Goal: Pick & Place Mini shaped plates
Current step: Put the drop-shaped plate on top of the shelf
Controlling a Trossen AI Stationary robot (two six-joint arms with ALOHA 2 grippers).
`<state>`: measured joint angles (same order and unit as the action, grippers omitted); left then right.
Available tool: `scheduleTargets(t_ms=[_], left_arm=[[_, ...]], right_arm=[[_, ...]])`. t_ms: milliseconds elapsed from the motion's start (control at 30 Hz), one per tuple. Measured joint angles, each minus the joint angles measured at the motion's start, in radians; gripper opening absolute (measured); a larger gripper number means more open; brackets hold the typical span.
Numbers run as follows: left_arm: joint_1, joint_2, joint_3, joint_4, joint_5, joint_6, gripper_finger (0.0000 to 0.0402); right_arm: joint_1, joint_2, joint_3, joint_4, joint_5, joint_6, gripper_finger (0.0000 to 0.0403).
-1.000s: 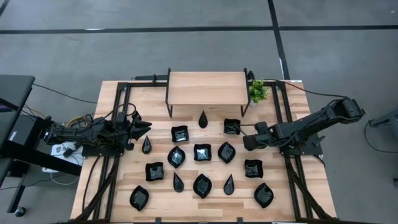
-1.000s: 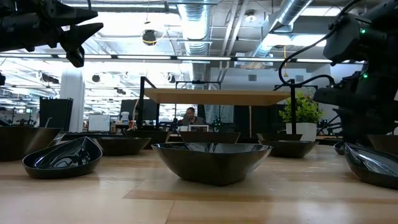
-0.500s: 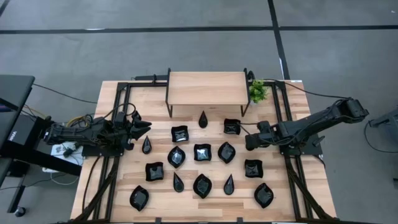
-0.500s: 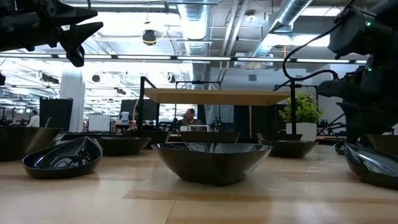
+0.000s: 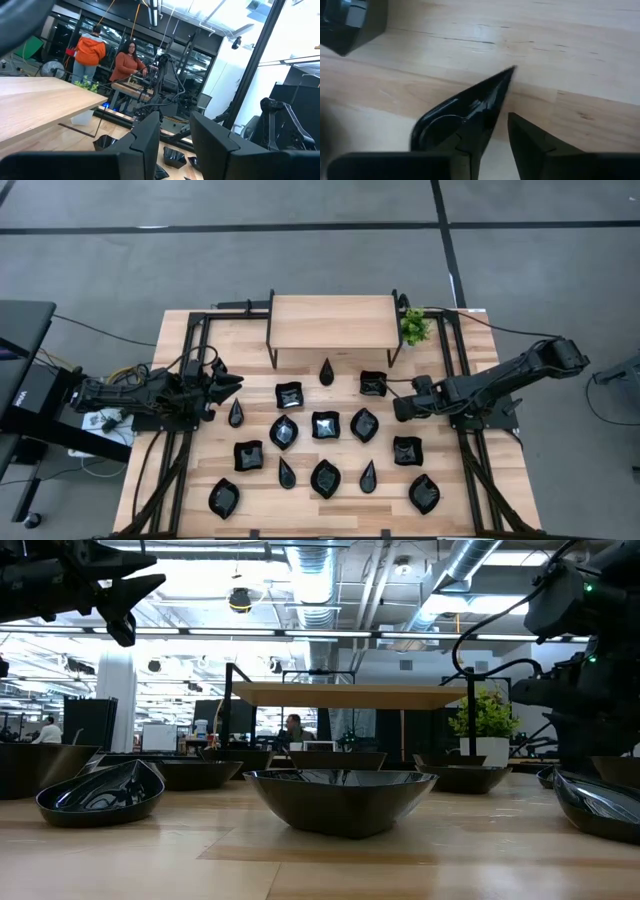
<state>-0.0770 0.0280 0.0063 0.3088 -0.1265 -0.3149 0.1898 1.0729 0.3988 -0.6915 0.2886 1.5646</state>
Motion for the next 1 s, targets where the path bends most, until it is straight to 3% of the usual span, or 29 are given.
scheduleTargets(t_ms=[600, 1000], left_arm=[[0.000, 0.000, 0.000, 0.007, 0.000, 0.000, 0.0112], [0.000, 0.000, 0.000, 0.007, 0.000, 0.000, 0.0112]], right_arm=[[0.000, -0.001, -0.010, 0.027, 0.005, -0.001, 0.0017], [0.000, -0.076, -0.010, 0.009, -0.001, -0.017, 0.0009]])
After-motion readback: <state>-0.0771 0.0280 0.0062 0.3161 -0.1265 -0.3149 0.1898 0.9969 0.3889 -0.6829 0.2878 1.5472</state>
